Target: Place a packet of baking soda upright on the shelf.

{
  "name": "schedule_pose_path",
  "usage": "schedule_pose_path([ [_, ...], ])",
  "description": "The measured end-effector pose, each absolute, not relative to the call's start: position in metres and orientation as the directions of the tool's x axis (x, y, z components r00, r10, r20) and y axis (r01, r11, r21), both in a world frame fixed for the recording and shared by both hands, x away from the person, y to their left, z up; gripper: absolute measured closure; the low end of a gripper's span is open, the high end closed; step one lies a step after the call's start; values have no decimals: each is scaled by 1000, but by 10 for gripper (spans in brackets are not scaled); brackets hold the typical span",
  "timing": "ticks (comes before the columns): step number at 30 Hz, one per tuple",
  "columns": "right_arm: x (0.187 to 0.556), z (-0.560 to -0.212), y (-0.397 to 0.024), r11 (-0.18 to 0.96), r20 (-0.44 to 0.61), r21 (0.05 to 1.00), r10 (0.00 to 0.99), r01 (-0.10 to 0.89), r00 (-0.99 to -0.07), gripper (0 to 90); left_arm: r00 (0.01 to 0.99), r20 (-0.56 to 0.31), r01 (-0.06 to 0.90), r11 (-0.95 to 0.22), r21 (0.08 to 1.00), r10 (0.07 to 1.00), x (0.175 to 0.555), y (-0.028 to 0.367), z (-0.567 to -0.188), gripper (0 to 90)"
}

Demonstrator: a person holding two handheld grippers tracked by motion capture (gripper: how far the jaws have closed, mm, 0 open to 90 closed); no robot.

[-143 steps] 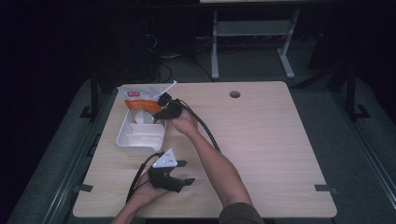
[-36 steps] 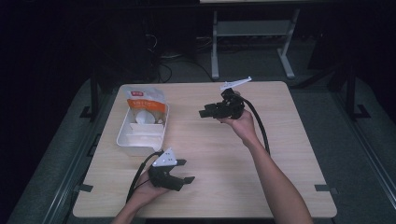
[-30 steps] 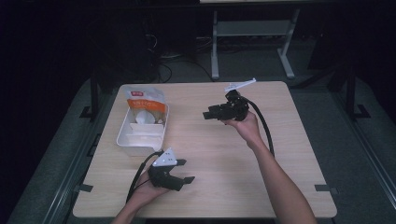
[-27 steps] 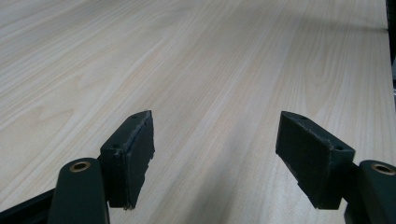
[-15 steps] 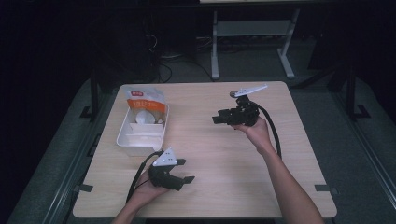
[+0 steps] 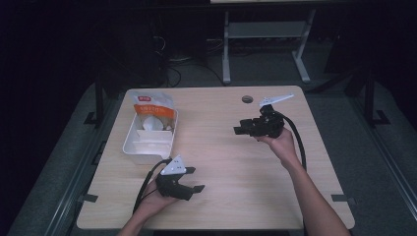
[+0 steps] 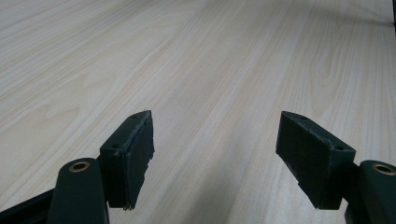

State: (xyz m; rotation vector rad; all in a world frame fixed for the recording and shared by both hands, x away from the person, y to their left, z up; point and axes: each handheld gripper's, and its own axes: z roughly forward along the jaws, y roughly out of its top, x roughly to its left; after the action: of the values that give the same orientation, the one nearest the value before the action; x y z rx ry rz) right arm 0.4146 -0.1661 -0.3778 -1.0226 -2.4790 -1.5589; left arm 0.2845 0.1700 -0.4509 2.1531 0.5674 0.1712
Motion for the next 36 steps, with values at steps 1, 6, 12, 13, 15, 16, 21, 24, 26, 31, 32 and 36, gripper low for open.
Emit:
schedule_pose_path([
  [1, 413, -378, -168, 277, 355, 795, 509, 540, -784, 447, 886, -81, 335, -511, 792, 456, 284, 170, -451, 274],
  [6, 408, -379, -174, 279, 356, 791, 513, 544, -781, 445, 886, -80, 335, -511, 792, 457, 284, 170, -451, 273],
  [12, 402, -381, -181, 279, 359, 787, 518, 550, -777, 438, 885, -81, 336, -508, 793, 459, 284, 170, -451, 272],
  [13, 400, -381, -183, 278, 360, 786, 518, 552, -775, 437, 885, -81, 336, -508, 793, 458, 284, 170, -451, 272],
  [15, 398, -382, -185, 282, 355, 787, 520, 549, -777, 434, 884, -82, 337, -508, 793, 459, 284, 170, -451, 271],
  [16, 396, -383, -186, 282, 356, 786, 520, 550, -776, 435, 885, -81, 336, -508, 793, 459, 284, 170, -451, 271],
  [21, 391, -384, -193, 282, 364, 780, 522, 559, -772, 427, 884, -76, 336, -513, 790, 462, 284, 170, -451, 270],
  [24, 387, -384, -196, 281, 355, 785, 526, 552, -773, 426, 883, -76, 337, -514, 789, 463, 284, 169, -451, 269],
  [26, 384, -385, -199, 282, 353, 785, 528, 551, -773, 426, 884, -76, 337, -515, 788, 462, 284, 169, -451, 266],
  [31, 379, -388, -206, 280, 363, 777, 534, 564, -764, 419, 884, -75, 335, -514, 790, 462, 283, 168, -451, 266],
  [32, 379, -388, -207, 282, 363, 774, 535, 566, -763, 418, 884, -74, 335, -514, 790, 462, 283, 168, -451, 266],
  [36, 374, -390, -211, 274, 363, 778, 538, 565, -761, 417, 883, -74, 336, -513, 790, 463, 283, 168, -451, 265],
])
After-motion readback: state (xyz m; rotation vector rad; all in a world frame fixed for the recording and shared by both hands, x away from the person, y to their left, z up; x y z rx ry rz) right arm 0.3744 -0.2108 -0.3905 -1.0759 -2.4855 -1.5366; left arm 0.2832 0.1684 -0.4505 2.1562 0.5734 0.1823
